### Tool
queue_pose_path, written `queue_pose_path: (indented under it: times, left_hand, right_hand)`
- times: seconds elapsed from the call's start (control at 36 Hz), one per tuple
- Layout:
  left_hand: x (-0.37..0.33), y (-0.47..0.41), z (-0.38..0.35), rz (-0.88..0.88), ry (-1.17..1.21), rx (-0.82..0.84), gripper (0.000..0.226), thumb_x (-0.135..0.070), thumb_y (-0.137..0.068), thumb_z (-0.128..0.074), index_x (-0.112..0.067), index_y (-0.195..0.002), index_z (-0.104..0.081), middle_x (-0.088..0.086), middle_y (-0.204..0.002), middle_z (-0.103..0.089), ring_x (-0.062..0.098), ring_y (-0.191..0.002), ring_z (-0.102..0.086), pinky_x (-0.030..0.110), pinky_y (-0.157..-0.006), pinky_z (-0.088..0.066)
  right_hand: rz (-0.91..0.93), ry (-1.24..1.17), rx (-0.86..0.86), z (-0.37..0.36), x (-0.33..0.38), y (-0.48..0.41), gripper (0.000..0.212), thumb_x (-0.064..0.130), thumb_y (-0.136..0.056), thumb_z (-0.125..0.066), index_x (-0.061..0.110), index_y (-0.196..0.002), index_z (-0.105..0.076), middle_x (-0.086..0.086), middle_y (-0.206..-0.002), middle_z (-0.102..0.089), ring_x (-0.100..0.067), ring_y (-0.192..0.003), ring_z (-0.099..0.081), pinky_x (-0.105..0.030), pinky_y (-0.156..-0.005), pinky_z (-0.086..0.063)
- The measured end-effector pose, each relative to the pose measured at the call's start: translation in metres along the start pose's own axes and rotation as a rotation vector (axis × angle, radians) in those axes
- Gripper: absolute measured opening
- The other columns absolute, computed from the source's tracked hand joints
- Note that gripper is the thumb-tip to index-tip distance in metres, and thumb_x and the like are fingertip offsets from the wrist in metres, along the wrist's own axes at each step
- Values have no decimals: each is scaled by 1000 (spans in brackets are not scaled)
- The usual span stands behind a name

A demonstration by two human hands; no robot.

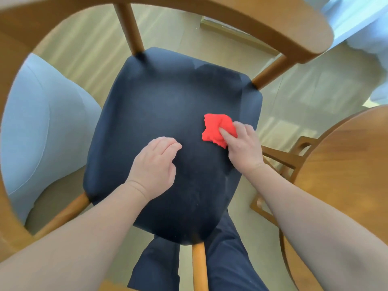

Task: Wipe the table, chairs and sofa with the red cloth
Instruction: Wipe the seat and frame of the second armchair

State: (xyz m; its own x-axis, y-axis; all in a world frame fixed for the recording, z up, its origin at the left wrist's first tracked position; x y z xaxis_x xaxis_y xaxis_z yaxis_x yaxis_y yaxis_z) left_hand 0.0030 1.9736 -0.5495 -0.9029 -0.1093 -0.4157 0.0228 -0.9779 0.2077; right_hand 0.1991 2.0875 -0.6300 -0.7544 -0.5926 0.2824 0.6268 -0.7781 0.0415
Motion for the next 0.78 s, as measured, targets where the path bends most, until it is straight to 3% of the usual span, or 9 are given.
queue_pose_path:
  times: [0.14,0.25,0.33,0.47,0.64,0.78]
  left_hand:
    - [-2,-5,-5,2,-1,19,44,-11,-77,-34,-3,-108,-65,9,-109,-63,29,-104,-55,29,-95,-37]
    - [-6,-9,-8,-4,6,13,44,-11,-77,-33,-3,-107,-65,9,-108,-63,26,-104,-53,29,-95,-37]
    - [-8,-11,-9,-3,10,12,44,-11,-77,-34,-3,-107,-65,9,-108,-63,28,-104,-55,29,-94,-37]
    - [-8,-6,-6,-13,10,26,44,-11,-77,-33,-2,-107,-65,9,-108,-63,29,-103,-56,30,-94,-38]
    - [-3,4,-3,-13,3,43,44,-12,-78,-33,-3,-108,-65,8,-110,-63,31,-103,-58,31,-95,-40]
    - [-4,12,-2,-40,-8,26,45,-11,-77,-33,-2,-108,-65,10,-109,-63,32,-102,-59,31,-94,-39]
  right_hand:
    - [-252,59,22,20,-56,-53,53,9,-80,-43,20,-129,-58,-22,-133,-48,-46,-111,-47,-48,-93,-42]
    - [-305,-6,133,22,-71,-81,59,2,-84,-46,25,-138,-51,-11,-145,-38,-38,-127,-34,-35,-108,-30]
    - [-317,-74,97,23,-63,-74,58,-1,-83,-46,24,-135,-56,-12,-138,-45,-39,-121,-39,-30,-103,-31]
    - [-351,-104,61,16,-45,-44,57,-2,-80,-47,23,-128,-61,-14,-132,-50,-41,-115,-42,-33,-99,-36]
    - [-285,-112,-17,13,-22,2,52,-7,-69,-44,11,-110,-71,-24,-110,-58,-49,-97,-53,-44,-92,-47]
    - [-255,-110,-21,5,3,48,48,-6,-69,-42,6,-105,-73,-25,-107,-59,-52,-97,-54,-57,-97,-45]
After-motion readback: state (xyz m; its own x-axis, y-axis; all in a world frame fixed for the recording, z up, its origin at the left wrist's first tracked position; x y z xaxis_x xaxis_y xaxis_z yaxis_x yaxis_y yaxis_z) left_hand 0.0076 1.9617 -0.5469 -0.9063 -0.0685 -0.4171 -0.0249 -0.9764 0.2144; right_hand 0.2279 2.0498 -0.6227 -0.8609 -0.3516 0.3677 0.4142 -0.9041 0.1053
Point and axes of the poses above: each hand's wrist, its own y-axis away from the middle knuckle, its own z-axis out of the back of the hand, x = y × z, the point moved 5 cm from there along -y, towards the middle knuckle
